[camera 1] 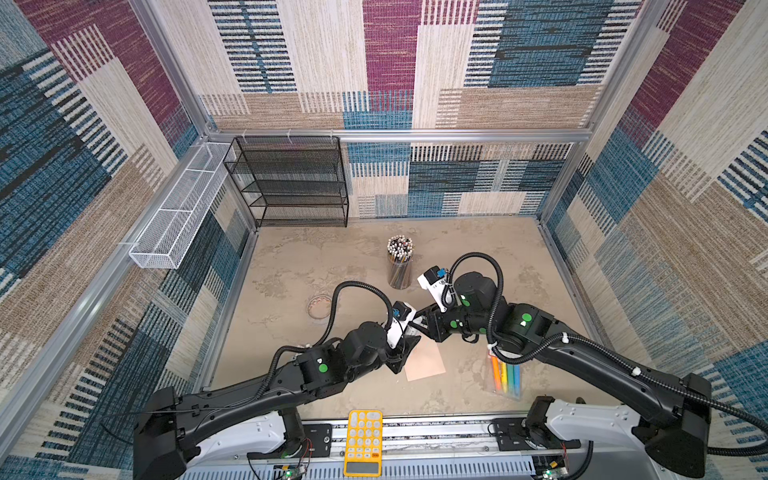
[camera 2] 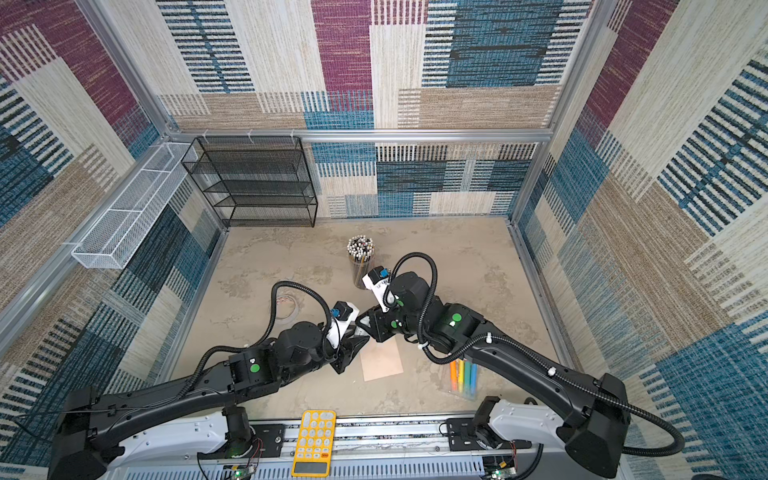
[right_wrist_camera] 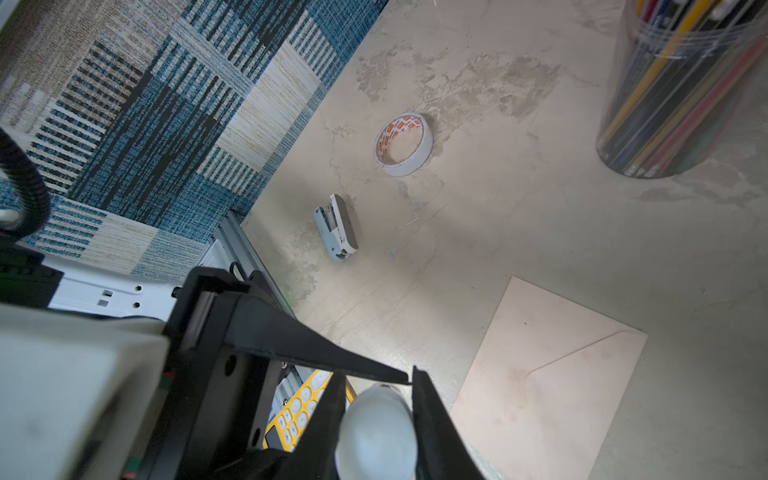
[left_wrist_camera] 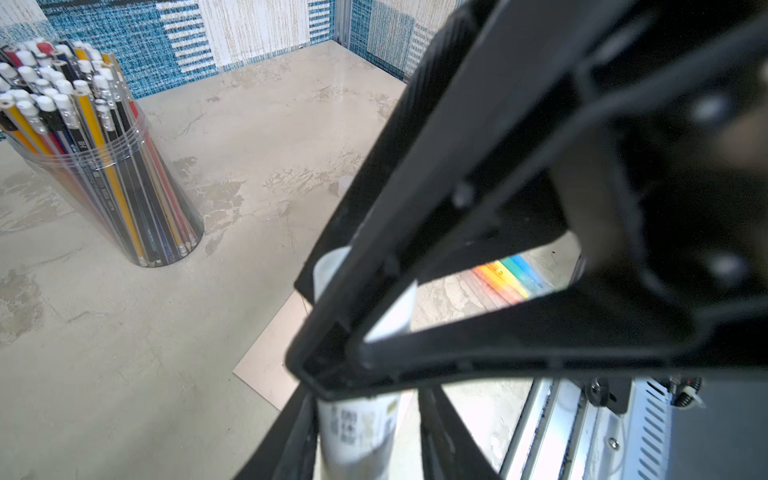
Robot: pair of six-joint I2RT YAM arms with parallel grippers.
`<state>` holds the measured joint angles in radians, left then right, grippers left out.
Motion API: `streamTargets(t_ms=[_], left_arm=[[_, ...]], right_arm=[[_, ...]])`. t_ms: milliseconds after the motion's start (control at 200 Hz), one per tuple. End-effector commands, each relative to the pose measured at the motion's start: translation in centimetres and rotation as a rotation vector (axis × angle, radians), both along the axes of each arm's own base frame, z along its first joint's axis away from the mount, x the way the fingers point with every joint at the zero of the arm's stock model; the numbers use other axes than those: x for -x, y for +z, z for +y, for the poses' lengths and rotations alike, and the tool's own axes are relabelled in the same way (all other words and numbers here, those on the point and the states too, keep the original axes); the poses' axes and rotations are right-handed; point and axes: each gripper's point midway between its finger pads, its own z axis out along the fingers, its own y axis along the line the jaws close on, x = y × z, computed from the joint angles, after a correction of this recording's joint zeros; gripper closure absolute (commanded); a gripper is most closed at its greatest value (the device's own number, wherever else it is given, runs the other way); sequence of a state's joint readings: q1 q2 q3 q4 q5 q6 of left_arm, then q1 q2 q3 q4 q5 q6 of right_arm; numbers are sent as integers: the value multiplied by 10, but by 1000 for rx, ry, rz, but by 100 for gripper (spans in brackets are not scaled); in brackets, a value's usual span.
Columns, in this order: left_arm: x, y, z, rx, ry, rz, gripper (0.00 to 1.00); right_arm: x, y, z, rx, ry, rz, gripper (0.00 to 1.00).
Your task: Place the letter into the envelope and seal it
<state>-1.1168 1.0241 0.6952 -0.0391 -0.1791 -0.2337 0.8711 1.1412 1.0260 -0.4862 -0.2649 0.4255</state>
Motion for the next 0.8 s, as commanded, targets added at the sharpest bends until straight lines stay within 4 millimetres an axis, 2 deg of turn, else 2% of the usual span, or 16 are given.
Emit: streamTargets(t_ms=[0,230,416,471,531,651,796], left_arm=[[-1,9,-3,30,-9,-28,60],[2,14,-5,43,-30,-42,77],[5,13,-9,48,-58,-36,89],[5,12,-10,53,-62,-37,92],[5,12,-9,53,-58,-36,95],[5,6,-5,41,-47,-35,98],[5,-2,1,26,-32,-33,100]], right_arm=[[-2,9,-1,-15,-17,-9,79],[1,11,-3,-13,-13,-4,78],[2,11,-4,-15,-13,-3,74],[1,12,-5,-15,-20,-8,67],[-1,12,-7,-8,-35,-15,53],[-8,16,-17,9,-92,-50,33],[-24,28,-34,23,-205,-114,26]])
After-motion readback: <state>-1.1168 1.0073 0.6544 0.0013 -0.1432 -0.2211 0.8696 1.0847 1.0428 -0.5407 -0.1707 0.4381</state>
